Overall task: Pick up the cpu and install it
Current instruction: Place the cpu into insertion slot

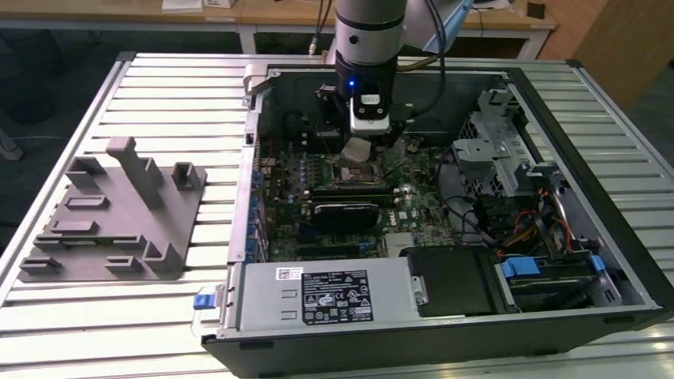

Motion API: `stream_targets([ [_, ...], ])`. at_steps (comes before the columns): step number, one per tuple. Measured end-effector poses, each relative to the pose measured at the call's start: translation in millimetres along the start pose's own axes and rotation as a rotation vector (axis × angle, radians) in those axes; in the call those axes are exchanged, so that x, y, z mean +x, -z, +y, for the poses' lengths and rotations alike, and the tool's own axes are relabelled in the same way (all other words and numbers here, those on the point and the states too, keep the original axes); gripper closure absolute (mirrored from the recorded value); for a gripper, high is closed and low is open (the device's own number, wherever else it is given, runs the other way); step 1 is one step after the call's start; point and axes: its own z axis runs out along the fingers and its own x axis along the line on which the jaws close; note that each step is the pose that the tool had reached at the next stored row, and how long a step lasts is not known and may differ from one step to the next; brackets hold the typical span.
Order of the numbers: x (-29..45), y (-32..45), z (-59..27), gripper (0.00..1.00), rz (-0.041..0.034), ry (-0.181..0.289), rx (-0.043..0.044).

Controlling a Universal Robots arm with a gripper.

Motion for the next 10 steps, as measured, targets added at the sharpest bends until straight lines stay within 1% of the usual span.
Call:
stream_targets([
  [10, 0.0, -0.1, 0.0, 0.45, -0.0094, -0.183, 0.005],
])
